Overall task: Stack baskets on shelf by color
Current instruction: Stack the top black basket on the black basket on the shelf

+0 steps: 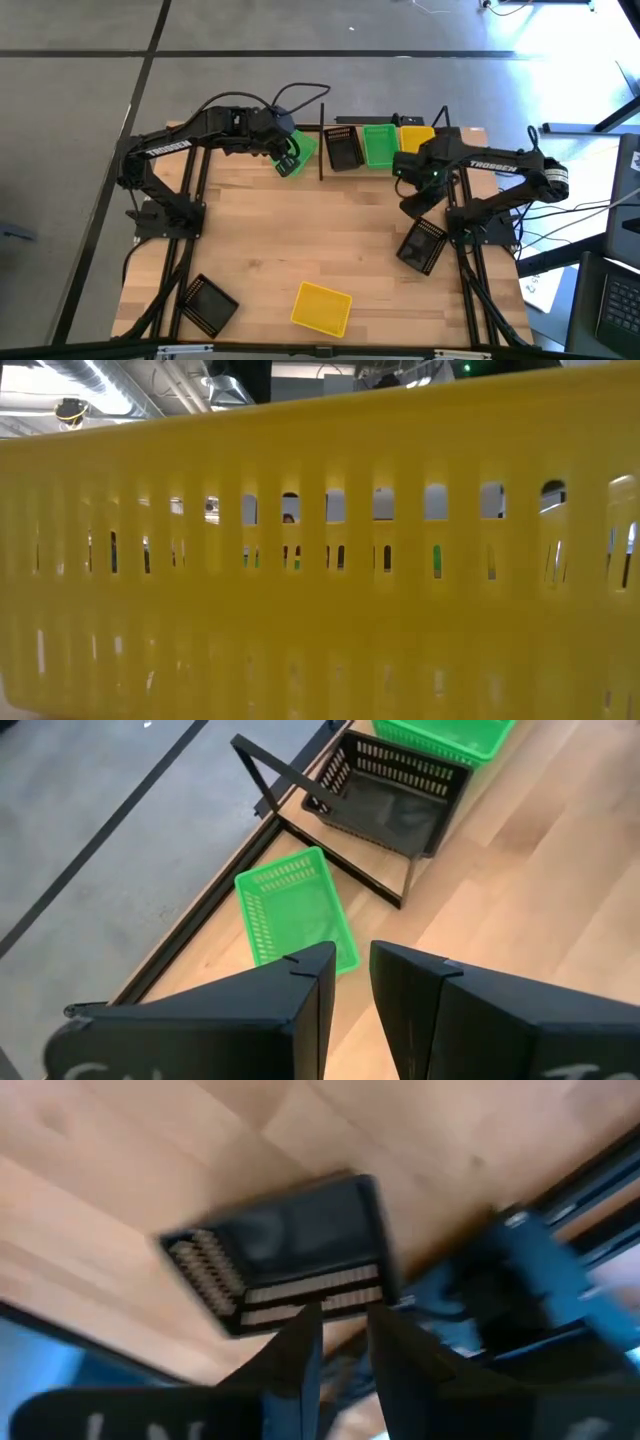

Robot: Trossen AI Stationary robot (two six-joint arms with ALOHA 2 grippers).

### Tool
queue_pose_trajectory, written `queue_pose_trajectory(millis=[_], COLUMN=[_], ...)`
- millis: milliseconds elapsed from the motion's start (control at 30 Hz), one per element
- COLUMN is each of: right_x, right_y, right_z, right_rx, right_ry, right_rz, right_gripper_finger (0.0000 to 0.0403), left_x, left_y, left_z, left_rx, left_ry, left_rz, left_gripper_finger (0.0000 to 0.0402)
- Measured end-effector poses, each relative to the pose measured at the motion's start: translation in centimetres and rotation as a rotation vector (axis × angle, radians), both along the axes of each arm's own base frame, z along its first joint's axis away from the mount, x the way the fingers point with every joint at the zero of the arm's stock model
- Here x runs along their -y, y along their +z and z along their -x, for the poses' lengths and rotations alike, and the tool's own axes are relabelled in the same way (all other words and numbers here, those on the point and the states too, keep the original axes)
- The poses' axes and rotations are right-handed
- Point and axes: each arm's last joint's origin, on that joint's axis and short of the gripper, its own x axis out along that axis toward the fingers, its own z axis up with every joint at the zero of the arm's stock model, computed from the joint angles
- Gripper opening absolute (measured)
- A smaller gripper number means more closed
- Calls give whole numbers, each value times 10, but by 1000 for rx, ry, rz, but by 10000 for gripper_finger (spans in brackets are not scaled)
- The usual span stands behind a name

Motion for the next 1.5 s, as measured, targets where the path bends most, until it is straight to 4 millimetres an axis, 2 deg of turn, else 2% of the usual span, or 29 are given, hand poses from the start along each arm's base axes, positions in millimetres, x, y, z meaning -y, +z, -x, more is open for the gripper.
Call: queue_pose_trajectory(millis=[133, 300, 500, 967, 1200, 1267, 1367, 1500], right_x=[-3, -5, -6, -6, -7, -7, -7, -4], right_y=[-21, -54, -83, -108, -129, -133, -132, -117], right_z=[6, 16, 18, 20, 25, 23, 18, 4], right_rx=[-63, -143, -93, -27, 18, 52, 116, 190], right_ry=[115, 120, 150, 177, 189, 193, 188, 207], right_rz=[31, 27, 34, 49, 60, 53, 34, 49], right_gripper_finger=[80, 80, 80, 80, 80, 69, 22, 7], left_x=[0, 0, 0, 0, 0, 0, 0, 0], left_y=[0, 0, 0, 0, 0, 0, 0, 0], left_z=[0, 0, 0, 0, 0, 0, 0, 0], left_rx=[0, 2, 4, 4, 4, 4, 3, 4], left_ry=[0, 1, 1, 1, 1, 1, 2, 2], left_rz=[0, -1, -1, -1, -1, -2, -2, -2], left_gripper_finger=[58, 58, 58, 58, 58, 58, 58, 58])
